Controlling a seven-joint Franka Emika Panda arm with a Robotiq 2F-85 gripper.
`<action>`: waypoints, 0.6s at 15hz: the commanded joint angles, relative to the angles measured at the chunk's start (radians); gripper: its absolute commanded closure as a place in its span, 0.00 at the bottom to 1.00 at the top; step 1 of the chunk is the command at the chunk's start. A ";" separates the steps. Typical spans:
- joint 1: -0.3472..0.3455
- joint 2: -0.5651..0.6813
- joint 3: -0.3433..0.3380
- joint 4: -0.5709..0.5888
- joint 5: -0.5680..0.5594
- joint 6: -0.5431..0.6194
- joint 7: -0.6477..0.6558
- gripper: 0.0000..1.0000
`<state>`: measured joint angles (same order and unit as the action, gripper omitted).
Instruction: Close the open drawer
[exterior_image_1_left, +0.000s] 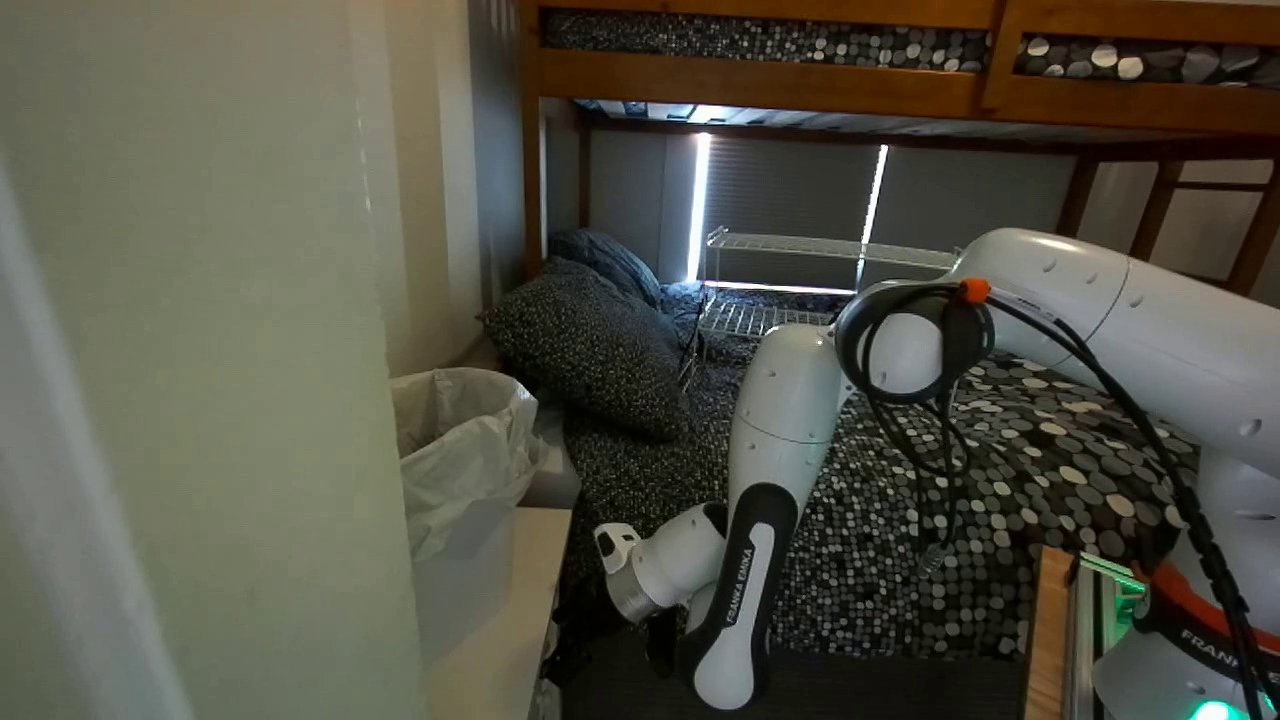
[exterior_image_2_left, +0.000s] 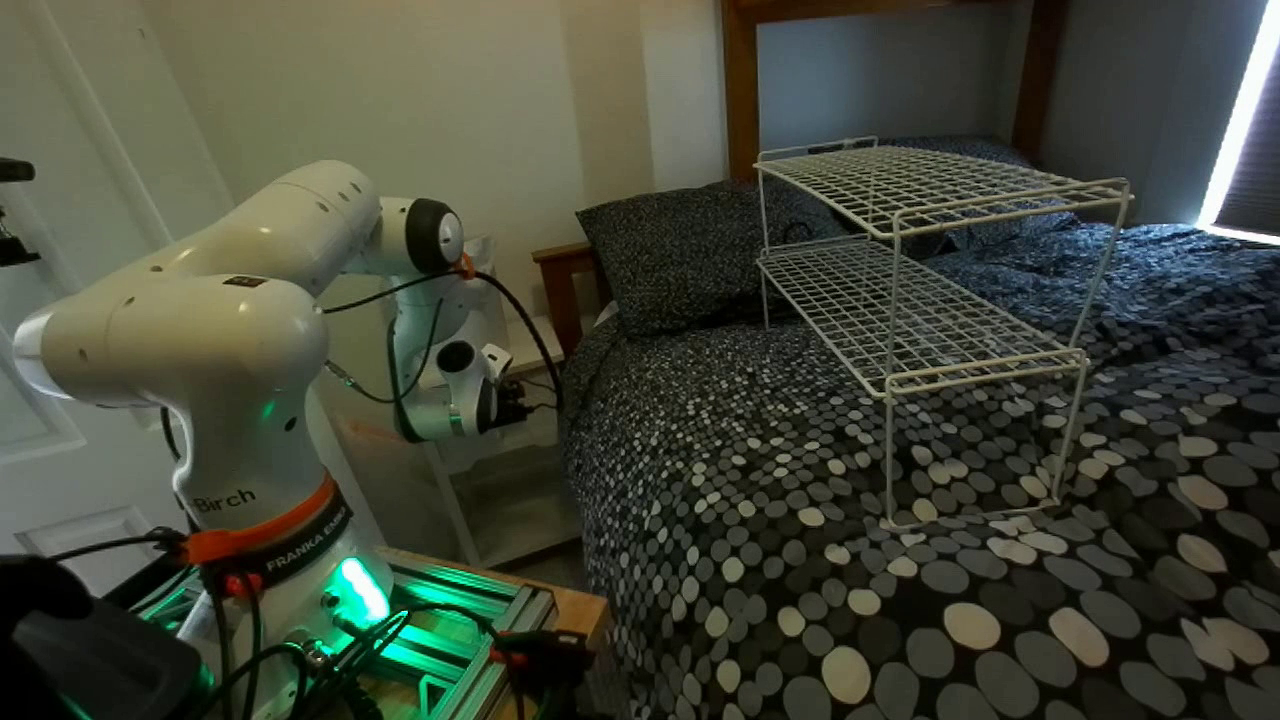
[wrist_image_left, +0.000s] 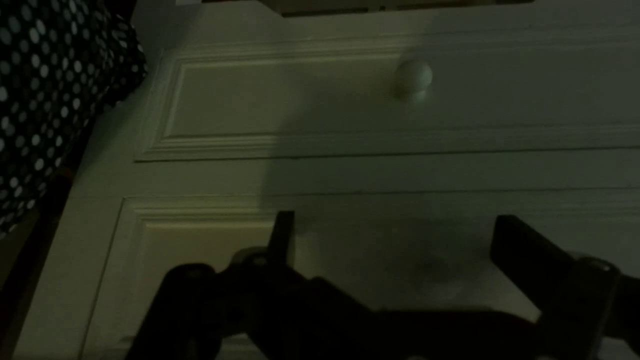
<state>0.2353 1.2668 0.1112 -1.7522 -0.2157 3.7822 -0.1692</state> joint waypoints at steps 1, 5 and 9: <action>0.052 -0.043 -0.052 -0.055 0.096 -0.081 0.005 0.00; 0.043 -0.134 -0.034 -0.167 0.111 -0.170 0.029 0.00; 0.024 -0.270 -0.008 -0.326 0.116 -0.237 0.060 0.00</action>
<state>0.2629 1.1304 0.0996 -1.9196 -0.1158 3.6027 -0.1392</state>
